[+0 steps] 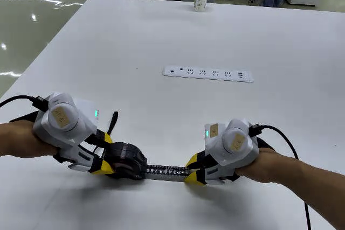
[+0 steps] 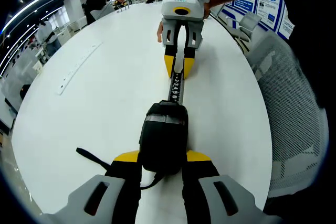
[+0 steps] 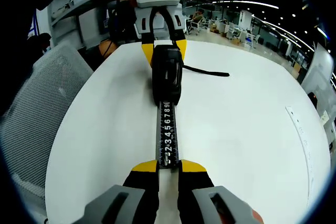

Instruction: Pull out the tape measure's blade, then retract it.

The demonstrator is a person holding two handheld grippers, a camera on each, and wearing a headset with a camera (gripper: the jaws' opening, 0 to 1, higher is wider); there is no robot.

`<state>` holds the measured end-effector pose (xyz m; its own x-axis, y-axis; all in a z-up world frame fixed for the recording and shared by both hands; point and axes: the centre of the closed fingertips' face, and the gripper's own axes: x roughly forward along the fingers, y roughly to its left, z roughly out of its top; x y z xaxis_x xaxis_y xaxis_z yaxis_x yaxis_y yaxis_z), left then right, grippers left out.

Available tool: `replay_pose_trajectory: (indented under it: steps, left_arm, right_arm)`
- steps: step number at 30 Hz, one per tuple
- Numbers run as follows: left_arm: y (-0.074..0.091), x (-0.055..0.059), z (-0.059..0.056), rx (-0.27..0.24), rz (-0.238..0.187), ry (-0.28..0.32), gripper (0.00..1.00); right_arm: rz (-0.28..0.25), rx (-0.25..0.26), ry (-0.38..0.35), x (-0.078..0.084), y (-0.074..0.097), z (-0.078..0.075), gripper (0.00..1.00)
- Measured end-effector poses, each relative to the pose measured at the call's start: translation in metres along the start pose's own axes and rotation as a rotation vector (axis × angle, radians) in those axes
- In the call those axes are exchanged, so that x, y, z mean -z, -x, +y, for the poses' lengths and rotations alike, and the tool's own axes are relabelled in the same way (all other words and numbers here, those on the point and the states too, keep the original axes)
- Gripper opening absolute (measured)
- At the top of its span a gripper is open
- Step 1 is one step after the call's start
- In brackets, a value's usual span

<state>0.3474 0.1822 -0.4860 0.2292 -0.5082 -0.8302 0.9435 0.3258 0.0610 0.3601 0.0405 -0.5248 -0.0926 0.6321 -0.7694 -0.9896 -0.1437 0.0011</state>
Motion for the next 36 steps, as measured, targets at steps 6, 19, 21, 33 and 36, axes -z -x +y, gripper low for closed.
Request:
replay_pose_trajectory:
  steps: [6,19,21,33,36]
  left_arm:
    - [0.000,-0.001,0.000,0.002,-0.001,0.002,0.24]
    - [0.000,-0.002,-0.001,0.003,0.002,0.001,0.24]
    - [0.000,-0.002,-0.001,0.003,0.003,0.000,0.24]
    - [0.001,-0.004,-0.001,0.006,0.007,-0.003,0.24]
    - [0.001,-0.004,-0.001,0.007,0.006,-0.001,0.24]
  right_arm:
    - [0.009,0.004,-0.002,0.009,0.008,-0.001,0.09]
    - [0.029,0.010,-0.011,0.025,0.021,-0.001,0.09]
    - [0.032,0.010,-0.012,0.027,0.023,-0.001,0.09]
    - [0.058,0.016,-0.021,0.043,0.036,-0.002,0.09]
    - [0.068,0.019,-0.024,0.049,0.040,-0.003,0.09]
